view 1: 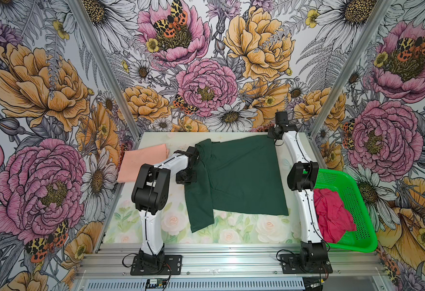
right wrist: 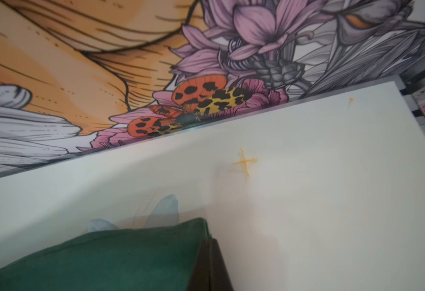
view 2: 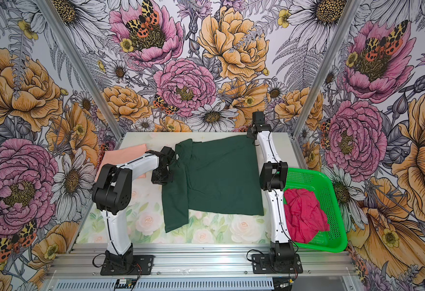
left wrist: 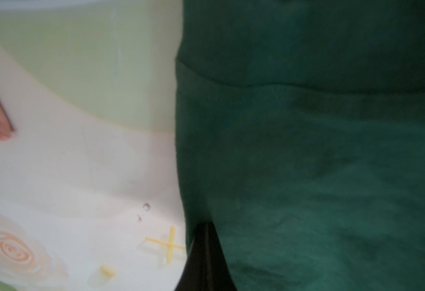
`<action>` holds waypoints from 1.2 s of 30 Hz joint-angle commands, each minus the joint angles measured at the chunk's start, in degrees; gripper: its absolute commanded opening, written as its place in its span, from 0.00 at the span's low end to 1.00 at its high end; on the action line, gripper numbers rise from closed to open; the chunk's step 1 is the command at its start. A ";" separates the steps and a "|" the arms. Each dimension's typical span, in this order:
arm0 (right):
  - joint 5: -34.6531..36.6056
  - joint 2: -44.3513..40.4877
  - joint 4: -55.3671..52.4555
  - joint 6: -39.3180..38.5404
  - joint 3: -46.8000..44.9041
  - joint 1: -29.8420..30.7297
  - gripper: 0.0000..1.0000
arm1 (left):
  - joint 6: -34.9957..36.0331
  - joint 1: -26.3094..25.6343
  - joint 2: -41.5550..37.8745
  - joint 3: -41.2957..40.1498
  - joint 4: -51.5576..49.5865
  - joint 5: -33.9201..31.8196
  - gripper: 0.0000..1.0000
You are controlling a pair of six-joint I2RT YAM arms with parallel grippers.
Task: Fold and stack t-shirts
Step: Flatten out the T-shirt at the center of the board.
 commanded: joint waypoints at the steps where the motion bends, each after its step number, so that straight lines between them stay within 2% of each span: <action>1: 4.83 -0.55 3.62 -2.64 1.65 -0.71 0.00 | 0.76 -0.98 2.49 1.64 0.55 2.68 0.00; 8: 4.41 1.20 7.14 -3.61 1.94 -1.77 0.00 | 0.55 -1.03 3.98 3.13 -0.43 2.43 0.00; 10: 3.87 1.86 7.15 -3.58 1.78 -2.02 0.07 | 0.47 -1.05 4.65 3.48 -0.45 1.84 0.00; 14: 3.02 2.26 7.06 -3.75 -0.07 -2.18 0.05 | 0.44 -1.02 6.91 3.96 -1.01 1.16 0.00; 17: 2.91 2.55 7.06 -4.38 -0.80 -2.20 0.05 | 0.64 -0.45 6.79 3.25 -2.89 -2.06 0.00; 19: 2.97 2.55 7.06 -4.70 -1.07 -2.27 0.05 | 0.75 1.18 5.03 1.88 -4.16 -5.42 0.00; 32: 2.61 2.99 7.11 -5.67 -0.82 -3.13 0.06 | 1.47 11.95 -6.03 -4.23 -9.04 -12.07 0.00; 34: 1.89 3.27 7.15 -5.73 -0.82 -3.17 0.12 | 1.41 12.16 -6.84 -4.04 -9.00 -12.90 0.00; 35: 1.28 3.34 7.15 -5.77 -0.73 -3.12 0.24 | 1.39 12.15 -7.06 -3.74 -9.13 -13.35 0.00; 36: 0.57 3.45 7.15 -5.80 -0.82 -3.15 0.44 | 1.13 11.95 -7.32 -3.45 -9.13 -14.30 0.00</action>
